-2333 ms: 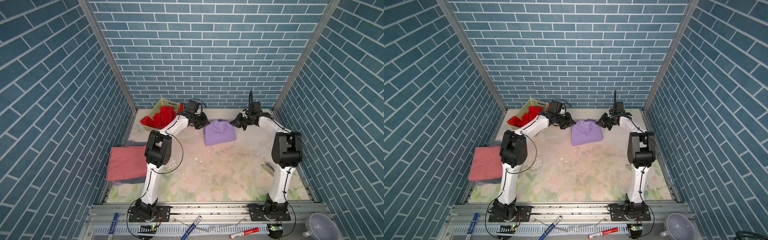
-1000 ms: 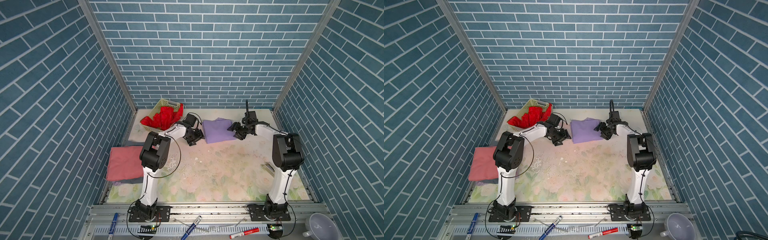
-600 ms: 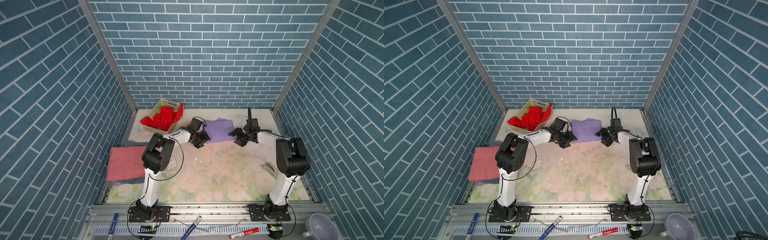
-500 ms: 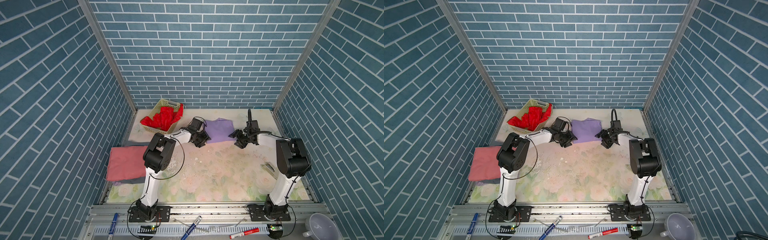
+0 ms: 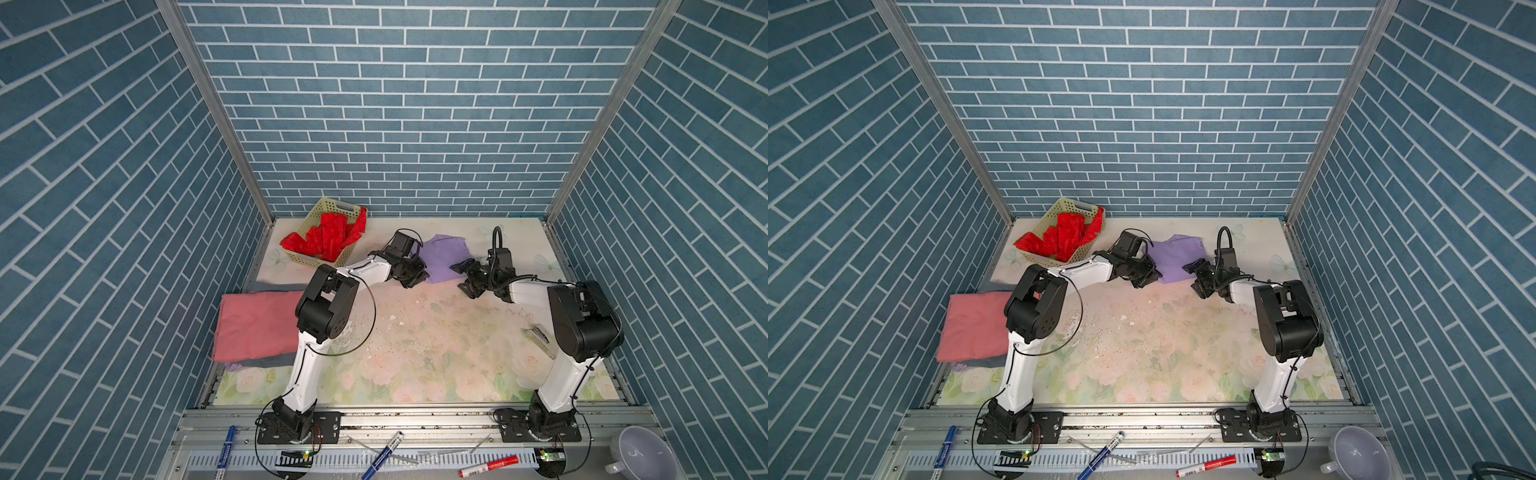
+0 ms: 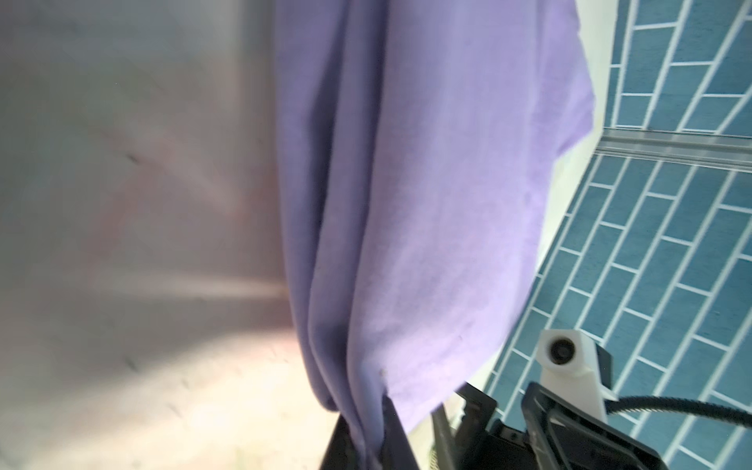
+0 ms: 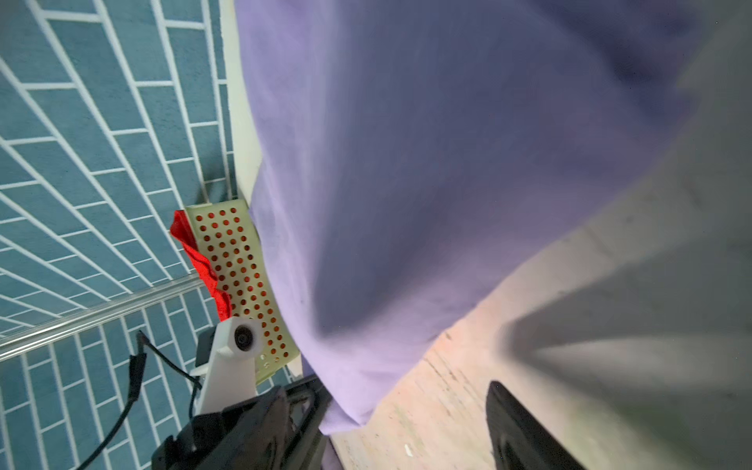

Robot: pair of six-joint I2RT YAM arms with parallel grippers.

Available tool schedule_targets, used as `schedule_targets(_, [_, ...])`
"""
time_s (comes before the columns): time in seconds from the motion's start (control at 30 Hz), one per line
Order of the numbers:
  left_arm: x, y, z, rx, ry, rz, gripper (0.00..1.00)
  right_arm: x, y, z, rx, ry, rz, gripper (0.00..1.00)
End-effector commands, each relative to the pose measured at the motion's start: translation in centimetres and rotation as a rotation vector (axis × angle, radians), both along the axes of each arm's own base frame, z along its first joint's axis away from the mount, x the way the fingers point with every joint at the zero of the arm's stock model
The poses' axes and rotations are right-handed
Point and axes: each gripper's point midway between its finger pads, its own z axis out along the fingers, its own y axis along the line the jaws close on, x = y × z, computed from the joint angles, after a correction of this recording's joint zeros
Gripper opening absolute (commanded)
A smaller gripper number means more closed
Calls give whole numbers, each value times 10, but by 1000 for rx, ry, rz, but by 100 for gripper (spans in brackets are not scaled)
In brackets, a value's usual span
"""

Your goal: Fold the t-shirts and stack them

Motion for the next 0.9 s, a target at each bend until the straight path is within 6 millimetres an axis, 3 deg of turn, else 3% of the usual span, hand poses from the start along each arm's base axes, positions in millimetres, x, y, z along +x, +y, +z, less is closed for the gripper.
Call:
schedule_targets(0.0, [-2, -20, 48, -75, -42, -24, 12, 11, 7, 6, 89, -16, -79, 76])
schedule_targets(0.3, [-24, -47, 62, -108, -30, -64, 11, 18, 25, 2, 144, 27, -89, 75])
schedule_targets(0.4, [-33, -47, 58, -94, -14, -78, 13, 22, 26, 6, 149, 21, -90, 60])
schedule_targets(0.43, [-35, -46, 58, -94, -14, -81, 17, 23, 27, 8, 153, 21, -91, 50])
schedule_targets(0.5, [-42, -39, 56, -91, -8, -74, 36, 23, 27, 9, 150, 38, -95, 22])
schedule_targets(0.57, [-47, -26, 57, -82, -11, -45, 50, 21, 26, 9, 140, 53, -94, 9])
schedule_targets(0.7, [-50, 10, 56, -91, -18, 62, 75, 15, 27, 9, 135, 85, -77, 1])
schedule_targets(0.8, [-49, 22, 46, -135, -1, 123, 95, 13, 30, 13, 142, 93, -60, 0])
schedule_targets(0.87, [-44, 20, 42, -150, -1, 140, 100, 10, 30, 14, 138, 101, -48, 0])
